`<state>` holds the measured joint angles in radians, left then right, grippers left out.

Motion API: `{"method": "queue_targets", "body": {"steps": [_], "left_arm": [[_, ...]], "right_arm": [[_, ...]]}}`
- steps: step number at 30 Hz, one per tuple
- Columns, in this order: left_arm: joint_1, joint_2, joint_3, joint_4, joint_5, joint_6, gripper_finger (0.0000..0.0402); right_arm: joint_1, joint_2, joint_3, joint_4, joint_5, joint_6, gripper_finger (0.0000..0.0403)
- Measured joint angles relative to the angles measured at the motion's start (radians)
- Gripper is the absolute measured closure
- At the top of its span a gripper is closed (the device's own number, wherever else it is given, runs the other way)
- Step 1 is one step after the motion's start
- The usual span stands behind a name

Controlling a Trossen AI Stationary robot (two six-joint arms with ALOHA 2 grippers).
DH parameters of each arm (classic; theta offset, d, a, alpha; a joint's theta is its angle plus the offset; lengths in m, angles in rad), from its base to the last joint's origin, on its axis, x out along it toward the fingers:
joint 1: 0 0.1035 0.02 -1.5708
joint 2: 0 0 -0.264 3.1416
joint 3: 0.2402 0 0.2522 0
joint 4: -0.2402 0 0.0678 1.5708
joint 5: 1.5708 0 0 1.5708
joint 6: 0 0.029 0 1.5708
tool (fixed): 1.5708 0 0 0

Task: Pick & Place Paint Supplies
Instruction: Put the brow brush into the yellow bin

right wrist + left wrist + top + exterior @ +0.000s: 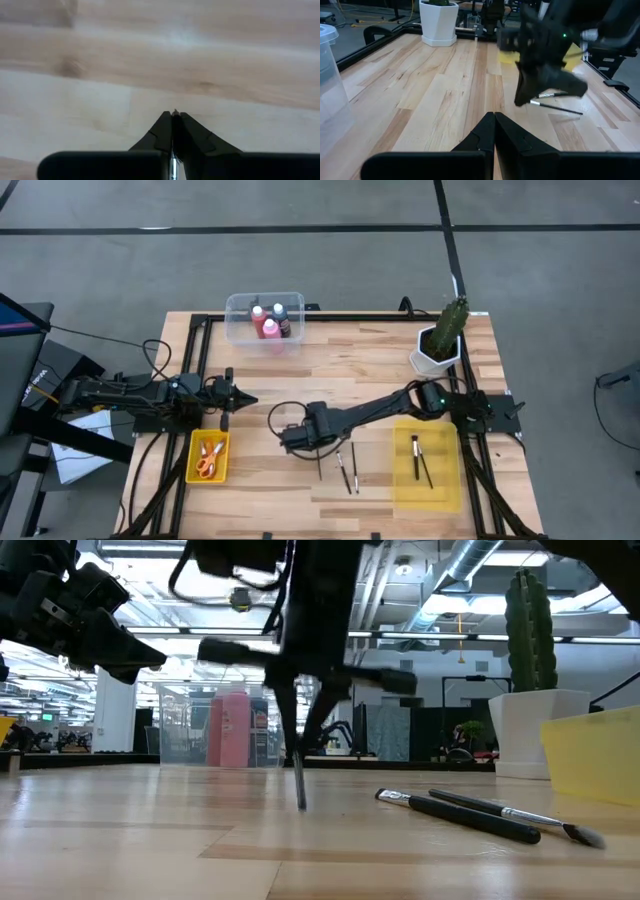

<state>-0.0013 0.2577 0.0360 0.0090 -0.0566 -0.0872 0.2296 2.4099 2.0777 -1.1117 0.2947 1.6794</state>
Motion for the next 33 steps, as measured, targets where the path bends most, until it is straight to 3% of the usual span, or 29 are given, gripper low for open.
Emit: {"method": "queue_targets", "body": {"steps": [10, 20, 26, 33], "left_arm": [[0.0, 0.0, 0.0, 0.0, -0.004, 0.0, 0.0401], [0.0, 0.0, 0.0, 0.0, -0.004, 0.0, 0.0401], [0.0, 0.0, 0.0, 0.0, -0.003, 0.0, 0.0401], [0.0, 0.0, 0.0, 0.0, -0.003, 0.0, 0.0401]], "right_arm": [[-0.022, -0.158, 0.001, -0.105, 0.171, -0.023, 0.0392], [-0.09, -0.307, 0.002, -0.197, 0.282, -0.171, 0.0392], [-0.128, -0.389, 0.002, -0.141, 0.36, -0.299, 0.0392], [-0.133, -0.452, 0.002, 0.077, 0.414, -0.567, 0.0392]]}}
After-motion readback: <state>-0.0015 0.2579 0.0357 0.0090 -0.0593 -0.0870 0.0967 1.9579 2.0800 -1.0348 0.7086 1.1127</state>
